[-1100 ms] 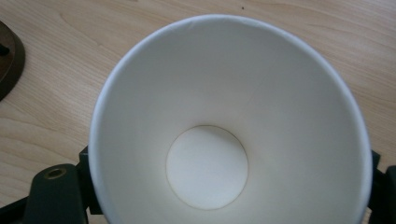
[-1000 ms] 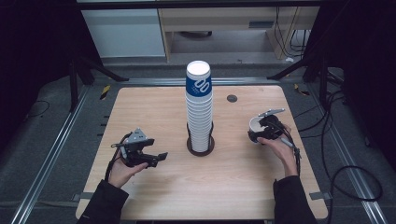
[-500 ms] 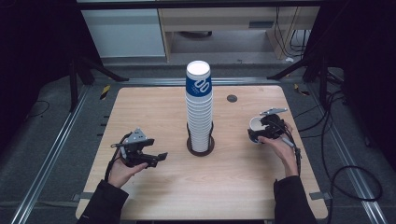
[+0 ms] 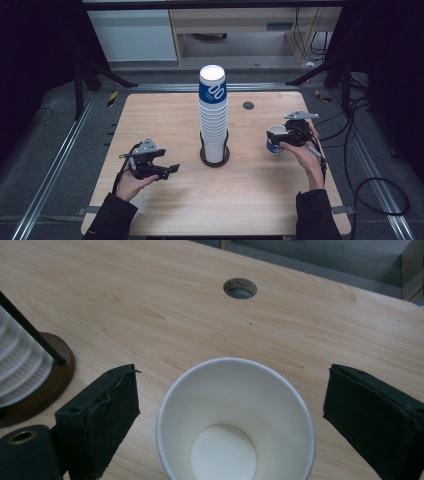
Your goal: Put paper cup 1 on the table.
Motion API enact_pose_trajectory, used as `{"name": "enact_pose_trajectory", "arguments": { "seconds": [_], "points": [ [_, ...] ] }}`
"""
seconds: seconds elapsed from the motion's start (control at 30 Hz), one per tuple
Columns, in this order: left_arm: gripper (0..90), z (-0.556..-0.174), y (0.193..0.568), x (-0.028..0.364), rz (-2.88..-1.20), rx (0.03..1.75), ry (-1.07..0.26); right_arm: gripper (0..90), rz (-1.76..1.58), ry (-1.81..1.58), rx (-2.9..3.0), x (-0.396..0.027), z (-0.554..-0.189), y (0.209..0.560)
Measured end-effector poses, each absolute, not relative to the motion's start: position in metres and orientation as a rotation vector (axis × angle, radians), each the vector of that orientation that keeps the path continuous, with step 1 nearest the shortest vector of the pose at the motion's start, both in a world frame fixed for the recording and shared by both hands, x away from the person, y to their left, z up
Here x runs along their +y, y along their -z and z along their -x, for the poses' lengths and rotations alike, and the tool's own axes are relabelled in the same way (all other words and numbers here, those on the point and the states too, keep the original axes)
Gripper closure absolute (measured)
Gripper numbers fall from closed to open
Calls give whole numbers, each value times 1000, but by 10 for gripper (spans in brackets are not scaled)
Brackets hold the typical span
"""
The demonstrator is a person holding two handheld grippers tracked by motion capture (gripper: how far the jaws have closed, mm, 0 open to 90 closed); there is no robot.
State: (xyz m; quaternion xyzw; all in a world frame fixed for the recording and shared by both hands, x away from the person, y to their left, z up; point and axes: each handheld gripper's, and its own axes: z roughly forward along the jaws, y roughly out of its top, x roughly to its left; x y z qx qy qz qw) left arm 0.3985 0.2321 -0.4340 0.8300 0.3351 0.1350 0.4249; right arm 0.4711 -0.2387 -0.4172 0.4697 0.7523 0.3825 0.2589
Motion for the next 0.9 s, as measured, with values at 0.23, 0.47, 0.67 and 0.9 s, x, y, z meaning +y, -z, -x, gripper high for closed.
{"name": "enact_pose_trajectory", "arguments": {
  "seconds": [0.23,0.47,0.67,0.9],
  "points": [
    [171,-398,434,231,-2080,836,-336,85,-1211,-1133,1992,-234,-458,394],
    [171,-398,434,230,-2083,829,-337,85,-1144,-1247,1952,-227,-444,370],
    [171,-398,435,229,-2084,828,-332,85,-1084,-1303,1947,-218,-434,355],
    [171,-398,437,228,-2090,823,-324,88,-1044,-1367,1952,-206,-426,342]
  ]
}}
